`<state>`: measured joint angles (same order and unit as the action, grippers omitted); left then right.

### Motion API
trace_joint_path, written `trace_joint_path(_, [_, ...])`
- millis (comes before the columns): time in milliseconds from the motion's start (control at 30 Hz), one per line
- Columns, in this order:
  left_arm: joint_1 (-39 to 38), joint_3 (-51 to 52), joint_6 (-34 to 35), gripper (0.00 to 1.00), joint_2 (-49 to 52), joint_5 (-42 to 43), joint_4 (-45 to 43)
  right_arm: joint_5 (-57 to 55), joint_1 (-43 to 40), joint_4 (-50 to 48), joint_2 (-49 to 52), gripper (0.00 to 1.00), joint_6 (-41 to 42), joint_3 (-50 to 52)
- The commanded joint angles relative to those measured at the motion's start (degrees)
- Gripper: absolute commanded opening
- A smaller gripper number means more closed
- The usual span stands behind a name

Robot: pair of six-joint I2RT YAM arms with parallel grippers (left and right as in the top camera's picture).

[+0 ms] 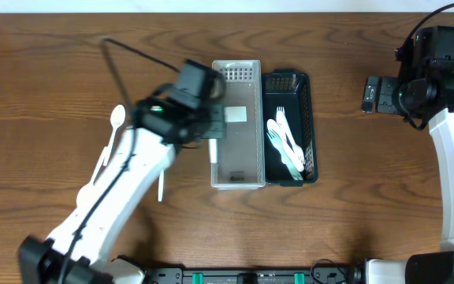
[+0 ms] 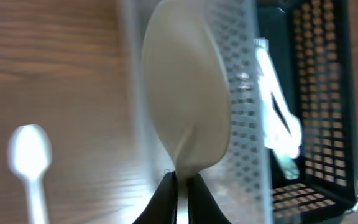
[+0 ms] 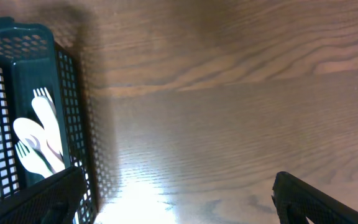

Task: Pack container
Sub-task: 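Carry the spoon with the left gripper into the silver basket and release, then move the left gripper to the next white spoon and grasp it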

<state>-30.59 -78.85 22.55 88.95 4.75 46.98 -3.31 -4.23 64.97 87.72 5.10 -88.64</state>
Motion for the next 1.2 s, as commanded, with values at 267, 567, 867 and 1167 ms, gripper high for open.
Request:
trace_joint_path(267, [-4.85,-0.04,3.26,0.06,15.08,1.51,-3.85,0.37,-0.35,0.26,0.13,0.99,-0.9,0.37])
trace_joint_path(567, [-4.83,-0.83,-0.26,0.4,18.62,1.46,-4.37,0.37,-0.35,0.68,0.13,0.99,-0.9,0.37])
trace_joint_path(867, [-3.69,-10.93,-7.54,0.68,12.37,-3.65,6.8,0.35,-0.35,0.87,0.13,0.99,-0.92,0.37])
trace_joint_path(1167, [10.1,-10.82,-7.82,0.98,0.7,-7.65,19.82,0.37,-0.35,0.9,0.13,0.99,-0.9,0.37])
